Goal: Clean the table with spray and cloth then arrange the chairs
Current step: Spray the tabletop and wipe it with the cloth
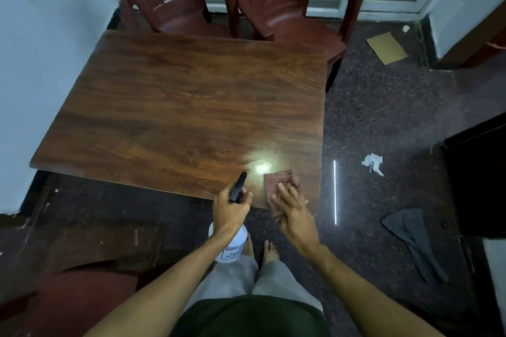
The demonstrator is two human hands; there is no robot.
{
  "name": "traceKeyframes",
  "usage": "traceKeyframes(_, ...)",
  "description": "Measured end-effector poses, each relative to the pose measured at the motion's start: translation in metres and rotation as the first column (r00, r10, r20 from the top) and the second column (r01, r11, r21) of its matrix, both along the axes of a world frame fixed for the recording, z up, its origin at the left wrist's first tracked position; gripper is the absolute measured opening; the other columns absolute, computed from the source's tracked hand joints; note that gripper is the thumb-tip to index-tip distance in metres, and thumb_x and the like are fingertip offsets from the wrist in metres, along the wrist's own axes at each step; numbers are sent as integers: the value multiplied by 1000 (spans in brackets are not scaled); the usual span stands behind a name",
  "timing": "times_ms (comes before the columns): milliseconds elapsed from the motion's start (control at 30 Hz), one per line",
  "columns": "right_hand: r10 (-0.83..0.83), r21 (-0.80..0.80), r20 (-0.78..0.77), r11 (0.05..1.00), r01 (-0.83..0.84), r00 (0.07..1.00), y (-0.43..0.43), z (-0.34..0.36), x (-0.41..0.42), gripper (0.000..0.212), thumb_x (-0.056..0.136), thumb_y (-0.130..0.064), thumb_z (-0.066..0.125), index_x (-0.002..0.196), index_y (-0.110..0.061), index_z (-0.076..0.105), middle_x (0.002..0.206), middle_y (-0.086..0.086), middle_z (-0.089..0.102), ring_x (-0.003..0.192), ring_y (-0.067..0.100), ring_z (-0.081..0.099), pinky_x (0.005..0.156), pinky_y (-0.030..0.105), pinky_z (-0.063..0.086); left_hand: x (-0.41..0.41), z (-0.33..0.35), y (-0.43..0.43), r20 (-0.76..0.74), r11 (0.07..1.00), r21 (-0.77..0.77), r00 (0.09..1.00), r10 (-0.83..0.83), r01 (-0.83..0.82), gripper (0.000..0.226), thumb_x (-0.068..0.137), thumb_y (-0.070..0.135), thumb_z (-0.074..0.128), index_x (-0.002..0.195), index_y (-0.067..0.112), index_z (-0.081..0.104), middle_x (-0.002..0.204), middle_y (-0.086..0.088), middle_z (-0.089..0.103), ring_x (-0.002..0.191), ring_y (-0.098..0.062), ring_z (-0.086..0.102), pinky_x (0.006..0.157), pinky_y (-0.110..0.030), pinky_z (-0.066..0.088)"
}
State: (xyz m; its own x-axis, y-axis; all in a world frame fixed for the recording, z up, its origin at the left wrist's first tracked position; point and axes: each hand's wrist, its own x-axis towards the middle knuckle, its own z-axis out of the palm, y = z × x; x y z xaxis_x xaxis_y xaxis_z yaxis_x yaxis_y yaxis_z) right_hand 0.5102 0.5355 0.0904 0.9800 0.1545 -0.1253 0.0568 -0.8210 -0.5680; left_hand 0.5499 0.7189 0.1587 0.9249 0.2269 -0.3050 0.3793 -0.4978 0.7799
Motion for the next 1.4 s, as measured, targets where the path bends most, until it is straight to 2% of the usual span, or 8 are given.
traceKeyframes(167, 68, 11, -27, 998, -68, 997, 72, -2, 60, 55, 86, -10, 46, 140, -20, 56, 162, 1, 28, 151, 28, 19, 114, 57, 32, -11, -4, 57, -10, 975, 33, 976, 220, -219, 14, 83, 12, 79, 75, 15, 68, 65, 4, 68, 61, -1, 64, 65, -23, 48)
traceKeyframes(400, 567, 22, -5, 824, -567, 824, 165, 8, 86, 52, 89, -17, 53, 140, -24, 55, 161, -1, 31, 149, 30, 24, 117, 51, 31, -11, -6, 129, -23, 921, 35, 921, 388, -387, 13, 85, 12, 77, 78, 18, 68, 67, 3, 68, 66, -6, 65, 65, -30, 48)
traceKeyframes(567, 135, -12, -101, 991, -137, 986, 104, 18, 128, 63, 79, -11, 48, 141, -22, 55, 161, -3, 27, 152, 25, 15, 119, 50, 26, 13, 0, 130, -1, 918, -24, 919, 395, -395, 18, 86, 16, 77, 74, 19, 65, 63, -1, 65, 59, -11, 64, 58, -22, 43)
traceKeyframes(733, 471, 8, -85, 881, -472, 878, 77, 20, 111, 69, 78, -24, 34, 145, -27, 50, 163, -8, 21, 151, 23, 17, 113, 37, 22, 41, 6, 100, 14, 945, -79, 948, 319, -317, 16, 85, 18, 77, 74, 19, 66, 59, -1, 62, 56, -16, 62, 55, -26, 45)
traceKeyframes(900, -56, -16, -124, 998, 55, 991, 8, 18, 196, 64, 75, -12, 43, 137, -18, 60, 160, 1, 31, 149, 30, 24, 116, 51, 33, 71, 14, 60, 94, 976, -80, 973, 210, -203, 20, 86, 9, 74, 71, 16, 63, 54, 3, 57, 53, -14, 57, 53, -20, 43)
traceKeyframes(1100, 449, -25, -75, 892, -452, 890, -41, 11, 168, 67, 79, -14, 44, 144, -30, 51, 163, -14, 20, 151, 24, 19, 113, 46, 30, 97, 20, -2, 108, 978, -68, 973, 203, -196, 18, 85, 8, 76, 73, 13, 64, 60, 2, 61, 58, -10, 61, 56, -21, 45)
traceKeyframes(1267, 157, -28, -91, 987, -160, 983, -105, 10, 274, 65, 72, -8, 44, 134, -17, 62, 158, 4, 36, 148, 30, 26, 115, 50, 34, 110, 16, -62, 108, 951, -14, 946, 307, -308, 19, 85, 10, 77, 73, 18, 64, 62, 1, 64, 58, -13, 63, 60, -31, 52)
traceKeyframes(1400, 587, -45, -65, 806, -590, 807, -137, -8, 243, 65, 76, -10, 49, 139, -23, 57, 160, -2, 31, 150, 22, 21, 117, 36, 22, 107, 17, -113, 72, 886, 17, 884, 462, -464, 18, 85, 14, 78, 73, 19, 65, 64, 1, 68, 61, -14, 66, 59, -28, 51)
